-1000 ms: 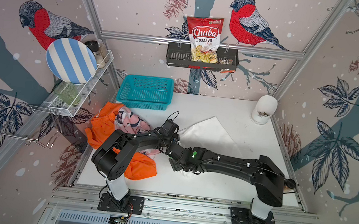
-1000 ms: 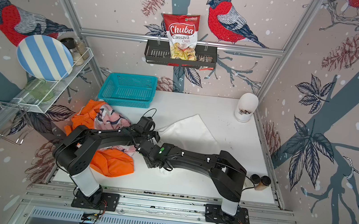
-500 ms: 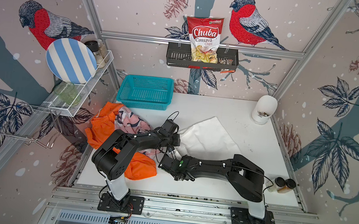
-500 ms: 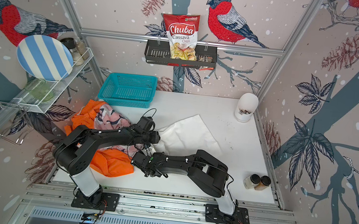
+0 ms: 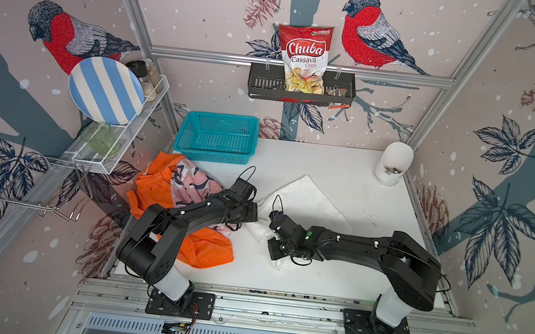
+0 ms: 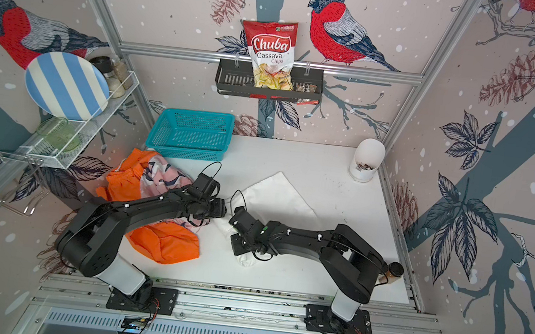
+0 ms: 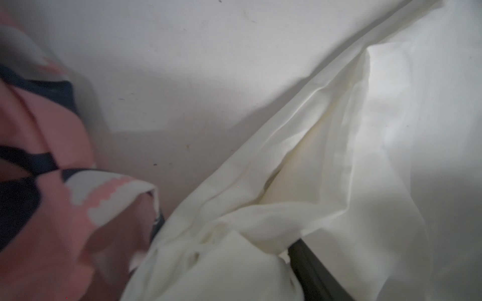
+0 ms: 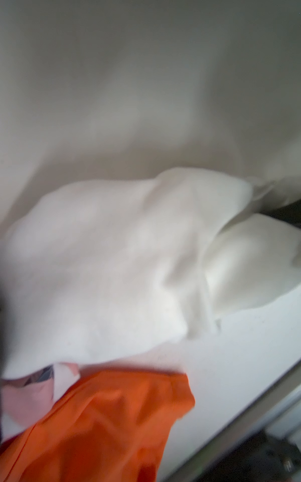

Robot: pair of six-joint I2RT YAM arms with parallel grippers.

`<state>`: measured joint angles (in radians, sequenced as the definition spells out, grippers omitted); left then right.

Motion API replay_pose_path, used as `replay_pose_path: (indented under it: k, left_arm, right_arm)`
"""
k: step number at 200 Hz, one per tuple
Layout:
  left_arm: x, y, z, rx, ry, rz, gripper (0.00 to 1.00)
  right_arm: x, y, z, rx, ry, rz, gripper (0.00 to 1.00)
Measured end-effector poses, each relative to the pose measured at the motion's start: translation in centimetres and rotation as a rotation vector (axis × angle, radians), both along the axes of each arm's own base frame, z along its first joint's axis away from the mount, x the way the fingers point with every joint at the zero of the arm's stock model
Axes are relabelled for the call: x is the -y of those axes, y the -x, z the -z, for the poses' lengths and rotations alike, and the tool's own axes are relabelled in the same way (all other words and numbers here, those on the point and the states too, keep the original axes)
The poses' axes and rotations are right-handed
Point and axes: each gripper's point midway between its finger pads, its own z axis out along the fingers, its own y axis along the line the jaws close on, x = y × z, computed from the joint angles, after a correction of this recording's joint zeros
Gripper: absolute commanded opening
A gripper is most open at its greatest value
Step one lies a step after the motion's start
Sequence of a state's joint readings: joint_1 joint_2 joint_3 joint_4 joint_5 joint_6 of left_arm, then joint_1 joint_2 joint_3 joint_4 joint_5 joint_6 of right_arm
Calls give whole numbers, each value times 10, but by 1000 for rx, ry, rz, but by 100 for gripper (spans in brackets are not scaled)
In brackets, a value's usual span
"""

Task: Roll up the shorts
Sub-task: Roll the shorts at the center of the board.

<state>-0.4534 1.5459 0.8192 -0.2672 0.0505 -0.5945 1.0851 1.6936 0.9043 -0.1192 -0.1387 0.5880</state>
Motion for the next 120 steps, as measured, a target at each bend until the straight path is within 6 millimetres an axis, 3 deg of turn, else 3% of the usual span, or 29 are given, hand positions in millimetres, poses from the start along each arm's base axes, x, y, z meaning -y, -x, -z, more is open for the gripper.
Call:
replay_pose_path:
  k: [27,62,97,120]
  left_arm:
    - [-4,-1,-17,14,-3,-8,66]
    - [-3,-13,-50,96,-14,-10,70]
    - [15,-12,-84,168,-11,29,71]
    - [31,1,-89,174,-5,59,72]
  right_arm:
    - [5,2,-4,-188,-242,26,0]
    - [26,-6,4,-377,-423,90,0]
    - [36,-12,8,-471,-501,110,0]
    - [40,-15,10,-509,-526,123,0]
